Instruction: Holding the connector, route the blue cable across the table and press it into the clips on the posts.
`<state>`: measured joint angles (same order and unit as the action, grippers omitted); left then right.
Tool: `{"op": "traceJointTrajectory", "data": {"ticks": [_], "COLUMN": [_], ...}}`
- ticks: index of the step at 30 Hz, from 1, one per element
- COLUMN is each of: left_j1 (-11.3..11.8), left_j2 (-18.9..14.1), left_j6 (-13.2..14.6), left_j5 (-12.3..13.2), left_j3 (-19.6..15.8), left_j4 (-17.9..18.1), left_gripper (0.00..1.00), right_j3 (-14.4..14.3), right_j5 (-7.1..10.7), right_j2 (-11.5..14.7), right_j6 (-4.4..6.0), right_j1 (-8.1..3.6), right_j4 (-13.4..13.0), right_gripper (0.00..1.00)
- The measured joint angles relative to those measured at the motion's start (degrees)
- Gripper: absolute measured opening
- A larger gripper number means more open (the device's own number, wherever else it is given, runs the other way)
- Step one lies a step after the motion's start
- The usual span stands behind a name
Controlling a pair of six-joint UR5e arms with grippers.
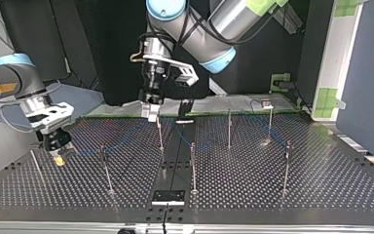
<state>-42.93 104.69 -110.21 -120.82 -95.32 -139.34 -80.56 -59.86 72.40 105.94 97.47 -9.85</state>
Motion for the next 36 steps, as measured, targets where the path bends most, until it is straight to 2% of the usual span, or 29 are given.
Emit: {"op": "traceJointTrajectory", "data": {"ticks": [15, 36], "left_j1": [0.3, 0.3], "left_j2": [0.0, 0.0], "left_j6": [1.9, 2.1], "left_j5": [0.1, 0.1], "left_j3": [-7.5, -17.8], "left_j4": [7.5, 17.8], "left_gripper": [1.0, 1.0], "right_j3": [0.0, -0.1], "right_j5": [-0.1, -0.17], "right_j2": [0.0, -0.1], "right_j6": [-0.01, -0.01], "right_j1": [-0.19, -0.12], "right_j4": [0.0, 0.3], "right_gripper": [0.0, 0.0]}}
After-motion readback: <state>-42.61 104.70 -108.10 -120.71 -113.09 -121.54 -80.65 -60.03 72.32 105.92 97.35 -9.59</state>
